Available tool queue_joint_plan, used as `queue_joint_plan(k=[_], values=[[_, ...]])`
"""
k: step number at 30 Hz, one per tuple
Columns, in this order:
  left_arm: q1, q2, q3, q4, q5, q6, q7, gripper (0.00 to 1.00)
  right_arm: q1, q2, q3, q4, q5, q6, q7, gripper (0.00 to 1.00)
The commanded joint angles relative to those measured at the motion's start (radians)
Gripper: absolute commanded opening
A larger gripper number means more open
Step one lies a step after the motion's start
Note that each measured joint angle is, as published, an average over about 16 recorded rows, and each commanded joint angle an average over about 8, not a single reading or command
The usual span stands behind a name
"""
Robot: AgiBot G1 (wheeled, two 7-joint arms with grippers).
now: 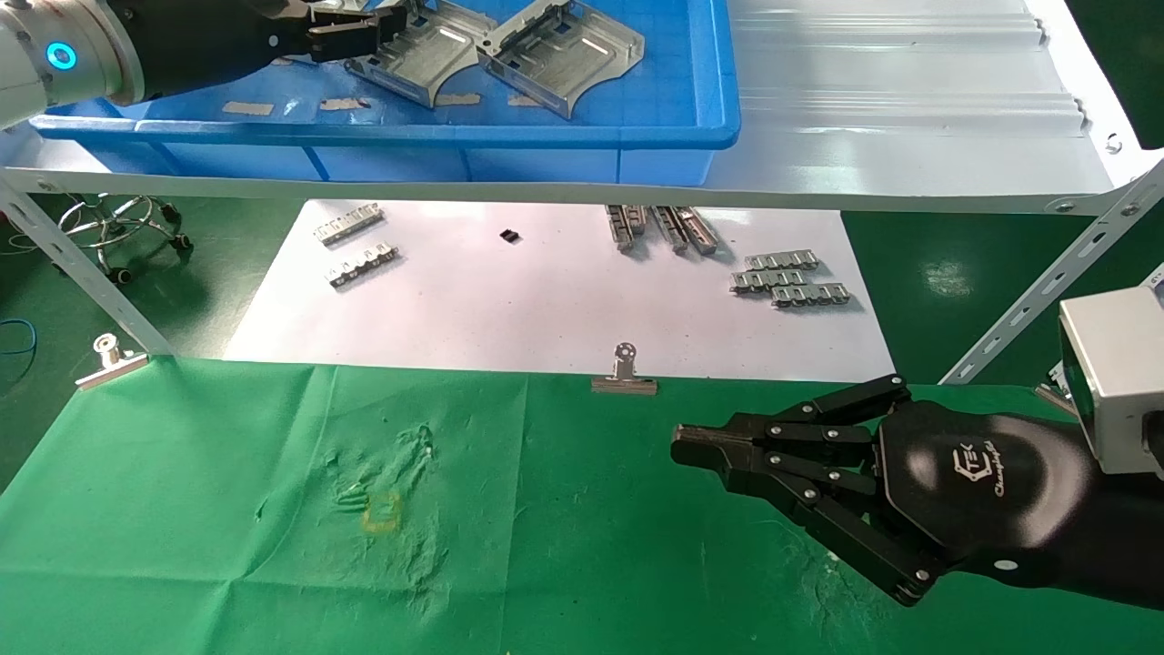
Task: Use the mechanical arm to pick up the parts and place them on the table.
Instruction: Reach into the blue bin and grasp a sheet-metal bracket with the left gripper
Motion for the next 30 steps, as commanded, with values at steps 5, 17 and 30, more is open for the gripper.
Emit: queue_joint_plan(k=[5,17,30], values=[[0.0,0.011,0.004,0.025,0.007,-0.049,0.003,0.39,0.0,0.0,0.0,0.0,0.0,0.0,0.0,0.0],[0.016,0.036,0.001,0.034,0.003,-0.096,0.015,0.0,0.0,0.0,0.0,0.0,0.0,0.0,0.0,0.0],[0.021,0.057,-0.004,0.037,-0.004,-0.171,0.019,0.0,0.0,0.0,0.0,0.0,0.0,0.0,0.0,0.0]])
